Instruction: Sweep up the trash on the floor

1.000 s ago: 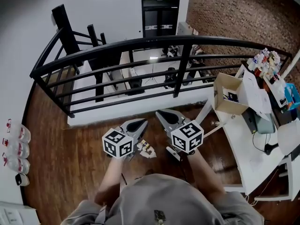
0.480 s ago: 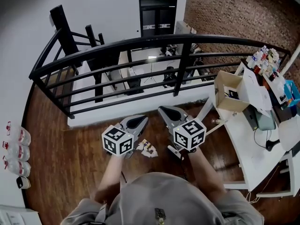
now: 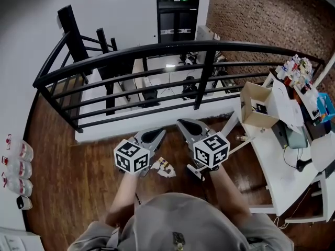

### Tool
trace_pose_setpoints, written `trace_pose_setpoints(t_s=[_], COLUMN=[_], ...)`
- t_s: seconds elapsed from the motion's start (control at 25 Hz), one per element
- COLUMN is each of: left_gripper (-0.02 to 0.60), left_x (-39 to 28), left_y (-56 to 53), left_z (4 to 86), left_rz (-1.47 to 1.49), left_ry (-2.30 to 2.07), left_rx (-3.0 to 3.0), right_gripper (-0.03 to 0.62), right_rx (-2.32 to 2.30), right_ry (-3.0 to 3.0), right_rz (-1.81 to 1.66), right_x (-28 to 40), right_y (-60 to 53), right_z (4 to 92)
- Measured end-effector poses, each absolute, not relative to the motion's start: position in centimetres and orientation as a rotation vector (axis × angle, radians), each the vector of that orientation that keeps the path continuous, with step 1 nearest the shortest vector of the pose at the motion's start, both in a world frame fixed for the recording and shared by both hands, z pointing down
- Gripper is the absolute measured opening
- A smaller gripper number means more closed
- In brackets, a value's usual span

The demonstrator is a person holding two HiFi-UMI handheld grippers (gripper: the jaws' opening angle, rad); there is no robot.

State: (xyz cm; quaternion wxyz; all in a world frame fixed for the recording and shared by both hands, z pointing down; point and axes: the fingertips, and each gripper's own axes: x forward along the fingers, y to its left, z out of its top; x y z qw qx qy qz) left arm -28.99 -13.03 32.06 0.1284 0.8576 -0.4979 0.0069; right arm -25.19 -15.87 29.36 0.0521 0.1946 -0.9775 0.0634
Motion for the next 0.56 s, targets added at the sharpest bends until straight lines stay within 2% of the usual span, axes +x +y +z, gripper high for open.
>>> trace_pose_setpoints(t_s=[0.56], left_gripper=[0.006], left_x=[-29.58], left_y=[-13.25], left_z=[31.75], left_rz=[0.035], left_ry=[-1.497], left_rx=[2.498], right_gripper=[0.0], right_rx=[0.598], right_ry=[-2.966], right_rz=[0.192], right_x=[-25.6], right_y=[-16.03], right_z=[29.43])
